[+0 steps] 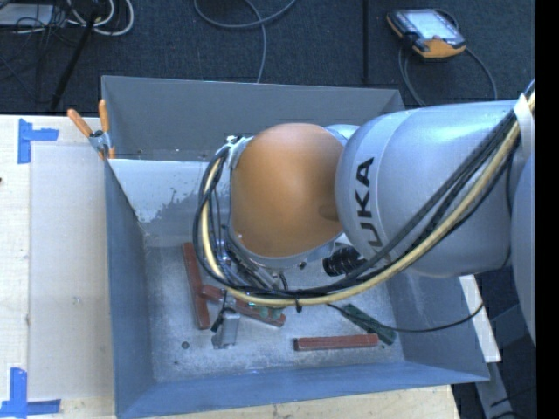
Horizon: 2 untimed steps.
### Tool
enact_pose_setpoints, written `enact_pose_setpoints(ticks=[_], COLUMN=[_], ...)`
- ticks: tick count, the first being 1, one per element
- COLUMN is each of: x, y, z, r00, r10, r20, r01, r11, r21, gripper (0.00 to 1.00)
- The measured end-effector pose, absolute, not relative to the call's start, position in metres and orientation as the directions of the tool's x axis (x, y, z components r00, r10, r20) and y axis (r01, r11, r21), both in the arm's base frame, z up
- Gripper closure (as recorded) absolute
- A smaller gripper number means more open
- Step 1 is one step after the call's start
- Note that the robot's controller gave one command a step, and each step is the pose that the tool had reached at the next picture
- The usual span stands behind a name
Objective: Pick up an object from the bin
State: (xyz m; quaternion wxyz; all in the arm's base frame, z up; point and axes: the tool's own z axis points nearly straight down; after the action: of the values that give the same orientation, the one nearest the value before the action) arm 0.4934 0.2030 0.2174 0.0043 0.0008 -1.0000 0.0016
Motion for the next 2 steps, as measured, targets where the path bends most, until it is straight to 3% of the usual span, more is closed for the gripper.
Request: enact_pose_setpoints(ticks=[1,2], x=[0.495,0.511], y=[0.203,0.181], z=[0.221,0.167], r00=[-1.000,-0.999], r10=[0.002,0.036], r20=[0.001,-0.004], r01=[0.002,0.036], r11=[1.000,0.999], r21=[0.000,0.002], gripper=[0.00,0.00])
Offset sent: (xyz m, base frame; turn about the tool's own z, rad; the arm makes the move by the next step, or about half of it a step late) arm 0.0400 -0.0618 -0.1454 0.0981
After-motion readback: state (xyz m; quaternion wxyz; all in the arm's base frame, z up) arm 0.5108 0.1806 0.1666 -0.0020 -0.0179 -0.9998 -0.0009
